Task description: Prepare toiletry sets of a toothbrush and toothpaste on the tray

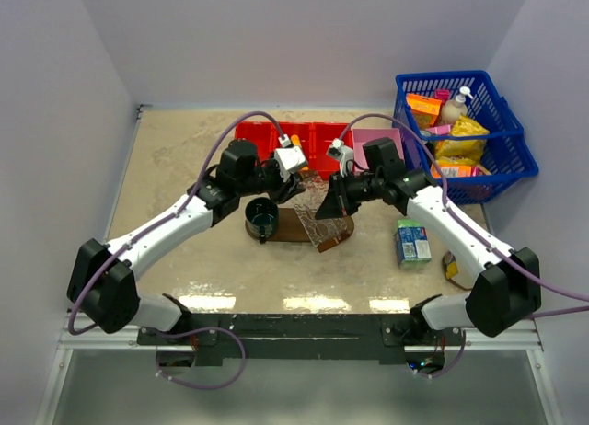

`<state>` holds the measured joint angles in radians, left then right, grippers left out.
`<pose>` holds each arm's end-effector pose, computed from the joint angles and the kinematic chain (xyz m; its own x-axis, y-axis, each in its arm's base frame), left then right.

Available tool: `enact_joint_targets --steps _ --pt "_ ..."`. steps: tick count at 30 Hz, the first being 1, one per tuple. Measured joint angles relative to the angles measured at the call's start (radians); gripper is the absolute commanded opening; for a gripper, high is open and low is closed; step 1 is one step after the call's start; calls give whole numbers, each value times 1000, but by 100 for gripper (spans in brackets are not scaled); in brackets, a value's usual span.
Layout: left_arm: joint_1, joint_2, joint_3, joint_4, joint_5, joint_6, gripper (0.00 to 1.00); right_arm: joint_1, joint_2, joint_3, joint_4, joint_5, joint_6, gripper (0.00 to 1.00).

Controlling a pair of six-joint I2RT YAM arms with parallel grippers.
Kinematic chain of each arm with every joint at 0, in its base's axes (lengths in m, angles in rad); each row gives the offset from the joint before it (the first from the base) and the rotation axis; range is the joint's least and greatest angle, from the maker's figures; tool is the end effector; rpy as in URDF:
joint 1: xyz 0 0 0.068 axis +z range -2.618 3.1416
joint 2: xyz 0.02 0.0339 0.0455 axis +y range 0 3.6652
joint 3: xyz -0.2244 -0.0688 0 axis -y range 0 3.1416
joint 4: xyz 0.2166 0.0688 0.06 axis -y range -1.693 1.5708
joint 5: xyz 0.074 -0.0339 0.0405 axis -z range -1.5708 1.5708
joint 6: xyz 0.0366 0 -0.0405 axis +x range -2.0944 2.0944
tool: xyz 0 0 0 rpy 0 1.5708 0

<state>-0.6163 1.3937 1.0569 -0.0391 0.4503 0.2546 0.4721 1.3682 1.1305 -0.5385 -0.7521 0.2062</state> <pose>0.2390 -0.1888 0.2802 -0.0756 0.3315 -0.9404 0.8988 0.4311 0.0796 0.2303 0.1457 0.2701 -0.7676 -0.2241 -0.6005 -0.6223 0.4848 0.6146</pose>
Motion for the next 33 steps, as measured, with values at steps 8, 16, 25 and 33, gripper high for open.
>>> enact_joint_targets --steps 8,16,25,33 --pt "0 27 0 13 -20 -25 0 0 5 -4 9 53 1 13" --pt "0 95 0 15 -58 -103 0 3 8 -39 68 135 -9 22" --pt "-1 136 0 11 -81 -154 0 4 32 -59 127 202 -25 32" --pt "-2 185 0 3 -96 -192 0 4 32 -116 166 265 -32 44"
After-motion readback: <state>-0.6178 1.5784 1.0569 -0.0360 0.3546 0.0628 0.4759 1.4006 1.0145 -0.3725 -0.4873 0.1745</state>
